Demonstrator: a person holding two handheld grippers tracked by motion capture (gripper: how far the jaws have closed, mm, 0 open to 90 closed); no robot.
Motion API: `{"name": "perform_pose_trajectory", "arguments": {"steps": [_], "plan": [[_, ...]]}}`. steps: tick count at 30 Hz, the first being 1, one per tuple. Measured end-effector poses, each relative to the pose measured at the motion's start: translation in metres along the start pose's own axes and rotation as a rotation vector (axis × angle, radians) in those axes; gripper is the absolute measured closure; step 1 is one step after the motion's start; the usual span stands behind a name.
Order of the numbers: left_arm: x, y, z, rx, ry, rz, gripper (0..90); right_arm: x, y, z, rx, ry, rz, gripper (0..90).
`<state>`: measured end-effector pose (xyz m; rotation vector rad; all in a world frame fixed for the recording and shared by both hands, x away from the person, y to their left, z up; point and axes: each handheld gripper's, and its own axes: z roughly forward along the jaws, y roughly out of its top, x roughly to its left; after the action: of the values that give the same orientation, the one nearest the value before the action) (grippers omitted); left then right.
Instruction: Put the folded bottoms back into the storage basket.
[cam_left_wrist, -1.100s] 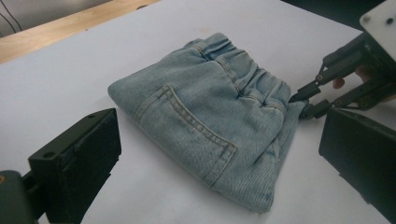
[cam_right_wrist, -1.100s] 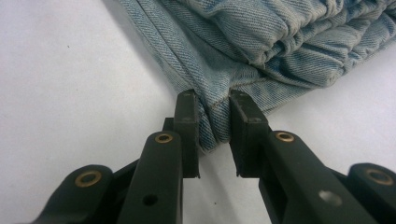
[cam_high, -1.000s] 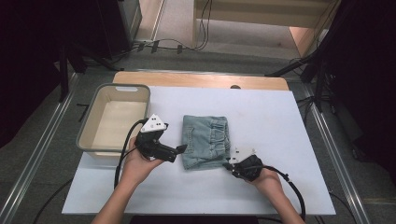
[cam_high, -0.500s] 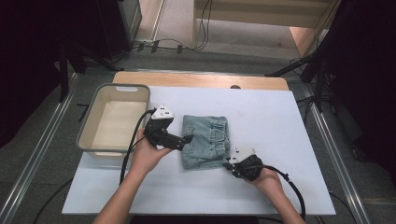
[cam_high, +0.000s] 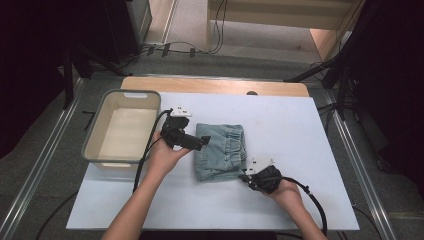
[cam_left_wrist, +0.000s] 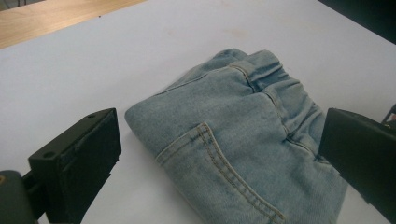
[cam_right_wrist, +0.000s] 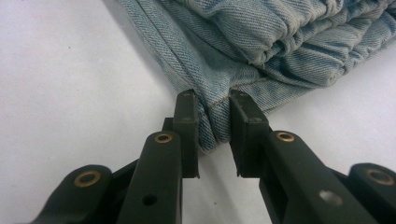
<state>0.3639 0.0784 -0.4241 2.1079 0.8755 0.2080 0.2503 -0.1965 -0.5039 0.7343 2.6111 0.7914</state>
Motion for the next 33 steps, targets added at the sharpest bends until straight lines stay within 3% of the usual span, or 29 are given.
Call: {"name": "perform_pose_trajectory", "arguments": {"steps": [12,17,25,29,33], "plan": [[0.010,0.009,0.018,0.049,0.016,-0.034,0.0,0.000,0.000,0.000,0.000,0.003,-0.003,72.7],[0.018,0.010,0.027,0.058,0.002,-0.085,0.0,0.000,0.000,0.000,0.000,0.003,-0.003,72.7],[0.025,0.014,0.040,0.087,0.003,-0.121,0.0,0.000,0.000,0.000,-0.001,-0.003,-0.001,72.6],[0.035,0.014,0.046,0.090,0.005,-0.175,0.0,0.001,0.000,0.000,0.001,0.003,0.000,72.6],[0.042,0.011,0.051,0.089,0.042,-0.207,0.0,0.001,0.000,0.000,0.002,0.001,0.001,72.6]]}}
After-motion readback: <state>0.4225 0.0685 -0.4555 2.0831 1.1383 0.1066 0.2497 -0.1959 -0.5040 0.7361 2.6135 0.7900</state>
